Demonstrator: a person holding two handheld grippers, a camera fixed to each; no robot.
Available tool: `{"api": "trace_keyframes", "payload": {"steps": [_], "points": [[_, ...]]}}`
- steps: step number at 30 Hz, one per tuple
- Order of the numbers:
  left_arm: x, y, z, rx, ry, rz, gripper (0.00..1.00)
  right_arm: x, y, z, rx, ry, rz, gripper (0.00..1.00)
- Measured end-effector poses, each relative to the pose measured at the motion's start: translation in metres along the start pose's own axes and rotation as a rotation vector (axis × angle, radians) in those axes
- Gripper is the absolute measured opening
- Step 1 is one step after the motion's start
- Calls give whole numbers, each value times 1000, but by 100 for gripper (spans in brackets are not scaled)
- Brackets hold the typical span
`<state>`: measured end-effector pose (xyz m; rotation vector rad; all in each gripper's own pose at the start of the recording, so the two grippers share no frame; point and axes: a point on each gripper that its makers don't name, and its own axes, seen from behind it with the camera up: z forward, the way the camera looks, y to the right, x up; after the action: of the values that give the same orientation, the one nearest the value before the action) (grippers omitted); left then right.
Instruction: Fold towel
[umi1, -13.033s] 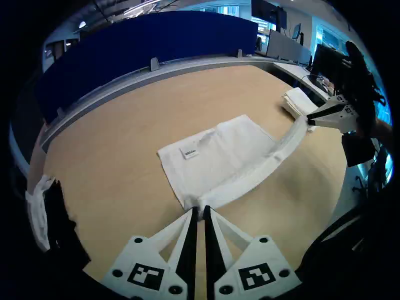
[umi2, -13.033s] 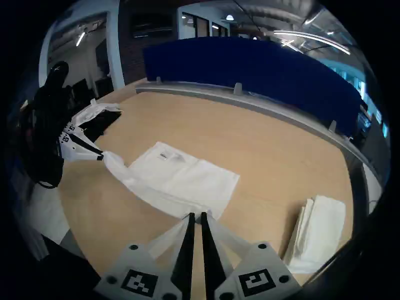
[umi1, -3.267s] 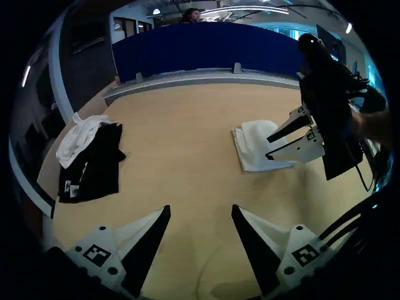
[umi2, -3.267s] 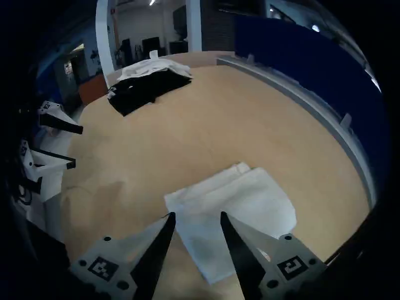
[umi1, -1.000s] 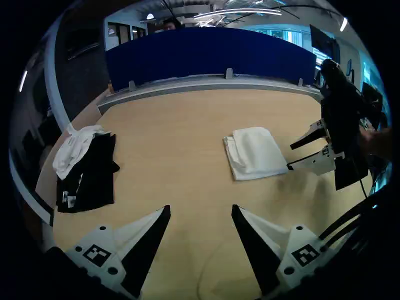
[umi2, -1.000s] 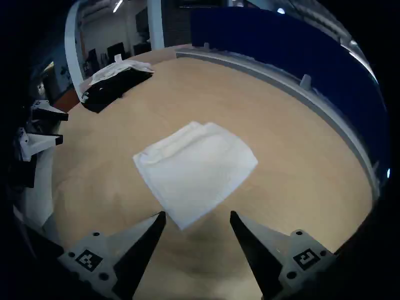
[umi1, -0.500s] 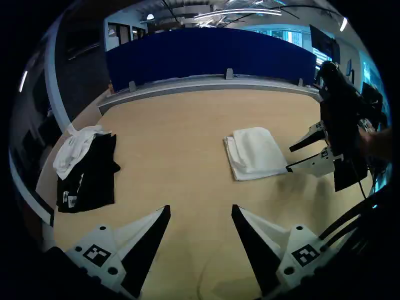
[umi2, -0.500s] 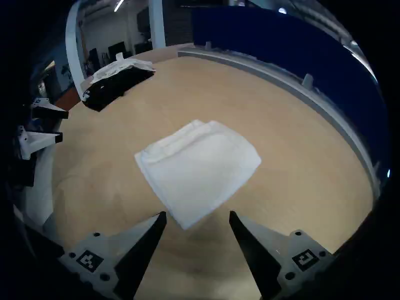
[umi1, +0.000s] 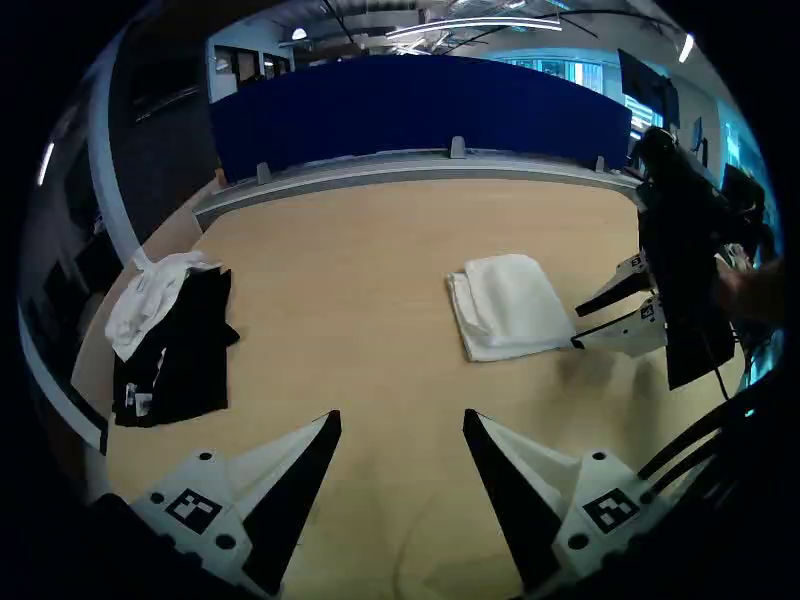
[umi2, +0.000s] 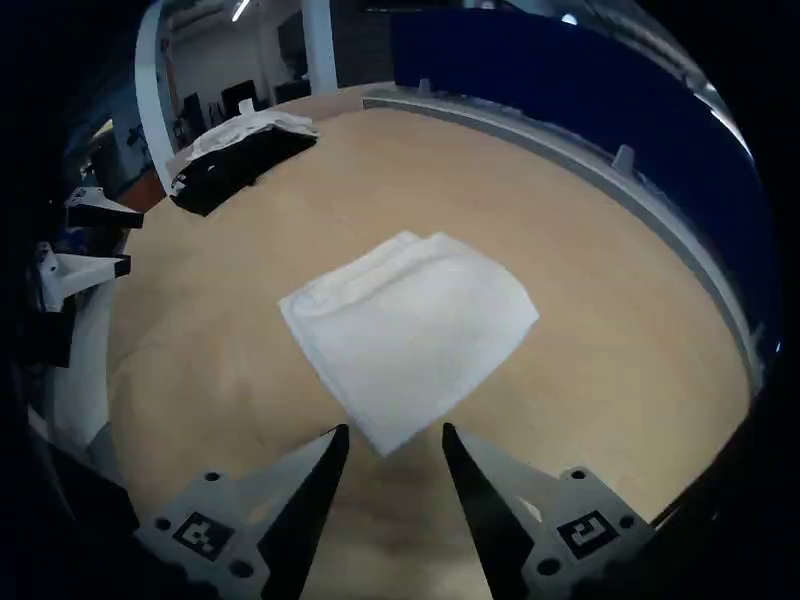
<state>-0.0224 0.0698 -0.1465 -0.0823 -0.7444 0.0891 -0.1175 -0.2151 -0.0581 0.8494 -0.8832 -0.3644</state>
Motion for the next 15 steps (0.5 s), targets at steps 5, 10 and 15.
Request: {"api": "trace_keyframes", "payload": {"steps": [5,10,15], "points": [[-1,0,0,0,-1,1,90,-5,-4,4,2,-14,0,58],[-1,0,0,1,-1,3,90,-8,-7,8,7,-23,8,50],[-1,-1,-1,2,0,5,90,-10,-7,11,-3,-27,17,40]]}}
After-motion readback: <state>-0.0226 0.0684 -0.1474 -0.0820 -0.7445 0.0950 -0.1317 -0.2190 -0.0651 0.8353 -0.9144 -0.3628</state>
